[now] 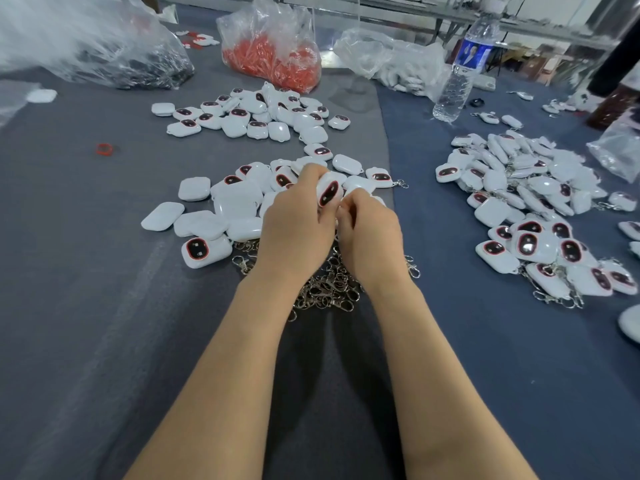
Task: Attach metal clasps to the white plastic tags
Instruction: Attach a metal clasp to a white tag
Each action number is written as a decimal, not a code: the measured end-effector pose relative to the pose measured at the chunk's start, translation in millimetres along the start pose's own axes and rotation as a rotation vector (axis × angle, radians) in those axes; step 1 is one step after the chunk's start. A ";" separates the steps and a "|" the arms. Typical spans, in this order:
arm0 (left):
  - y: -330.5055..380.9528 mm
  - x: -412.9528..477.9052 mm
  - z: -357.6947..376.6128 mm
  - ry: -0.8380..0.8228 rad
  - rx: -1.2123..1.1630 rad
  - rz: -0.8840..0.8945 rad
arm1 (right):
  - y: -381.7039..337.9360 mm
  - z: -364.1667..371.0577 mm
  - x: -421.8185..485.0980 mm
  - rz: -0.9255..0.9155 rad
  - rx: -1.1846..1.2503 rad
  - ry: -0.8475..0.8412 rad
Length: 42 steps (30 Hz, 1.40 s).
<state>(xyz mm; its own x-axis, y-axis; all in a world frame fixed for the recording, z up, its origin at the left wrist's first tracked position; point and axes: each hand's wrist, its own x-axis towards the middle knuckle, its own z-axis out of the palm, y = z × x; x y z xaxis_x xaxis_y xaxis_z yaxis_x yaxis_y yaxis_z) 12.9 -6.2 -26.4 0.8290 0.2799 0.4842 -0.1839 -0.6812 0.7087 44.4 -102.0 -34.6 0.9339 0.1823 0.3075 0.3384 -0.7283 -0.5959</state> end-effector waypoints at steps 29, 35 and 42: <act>2.0 7.8 -2.3 0.061 -0.468 -0.234 | -2.7 -1.7 0.6 -0.039 0.294 0.170; -3.3 4.6 0.0 0.053 -0.141 0.037 | -1.8 -2.5 0.5 -0.057 0.227 0.104; -1.2 12.3 -4.8 -0.009 -1.163 -0.793 | -7.1 -3.4 -1.9 0.032 0.503 0.150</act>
<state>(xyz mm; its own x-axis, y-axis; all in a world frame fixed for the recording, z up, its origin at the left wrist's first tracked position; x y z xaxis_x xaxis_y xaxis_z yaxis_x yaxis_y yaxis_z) 20.7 1.3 -18.8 0.9195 0.3126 -0.2383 0.0056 0.5956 0.8032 39.8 -99.4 -28.5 0.9303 0.0420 0.3643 0.3581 -0.3181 -0.8778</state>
